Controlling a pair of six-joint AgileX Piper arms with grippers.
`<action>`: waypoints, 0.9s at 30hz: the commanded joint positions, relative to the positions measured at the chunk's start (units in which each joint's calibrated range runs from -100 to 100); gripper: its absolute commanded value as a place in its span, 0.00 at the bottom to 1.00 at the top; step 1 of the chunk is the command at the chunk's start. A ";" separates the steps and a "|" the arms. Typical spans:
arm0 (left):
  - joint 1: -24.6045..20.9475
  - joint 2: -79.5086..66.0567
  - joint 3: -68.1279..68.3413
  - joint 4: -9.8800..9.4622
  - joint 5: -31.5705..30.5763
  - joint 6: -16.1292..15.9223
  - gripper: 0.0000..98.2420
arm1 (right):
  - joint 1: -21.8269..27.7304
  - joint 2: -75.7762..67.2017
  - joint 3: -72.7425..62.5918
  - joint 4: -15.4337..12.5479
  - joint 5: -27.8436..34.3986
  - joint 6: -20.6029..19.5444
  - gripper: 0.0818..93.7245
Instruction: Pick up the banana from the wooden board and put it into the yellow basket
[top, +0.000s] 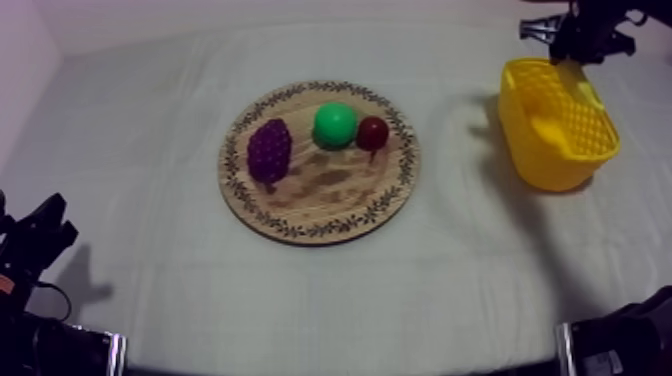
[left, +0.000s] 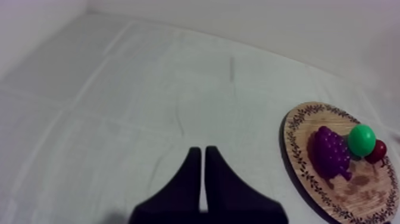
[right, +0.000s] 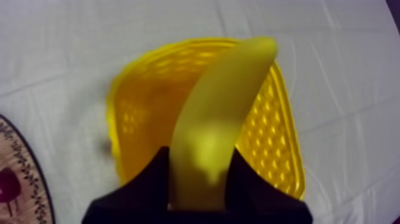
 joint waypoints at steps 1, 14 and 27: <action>-0.01 -0.05 -0.04 0.00 -0.01 0.02 0.00 | 0.62 0.94 1.48 0.63 -0.42 -0.43 0.11; -0.01 -0.05 -0.04 0.00 -0.01 0.01 0.00 | 5.54 3.23 3.99 -5.68 -13.50 8.97 0.59; -0.01 -0.05 -0.04 0.00 -0.01 0.03 0.00 | 7.05 -7.14 12.36 -12.48 -29.49 17.45 0.56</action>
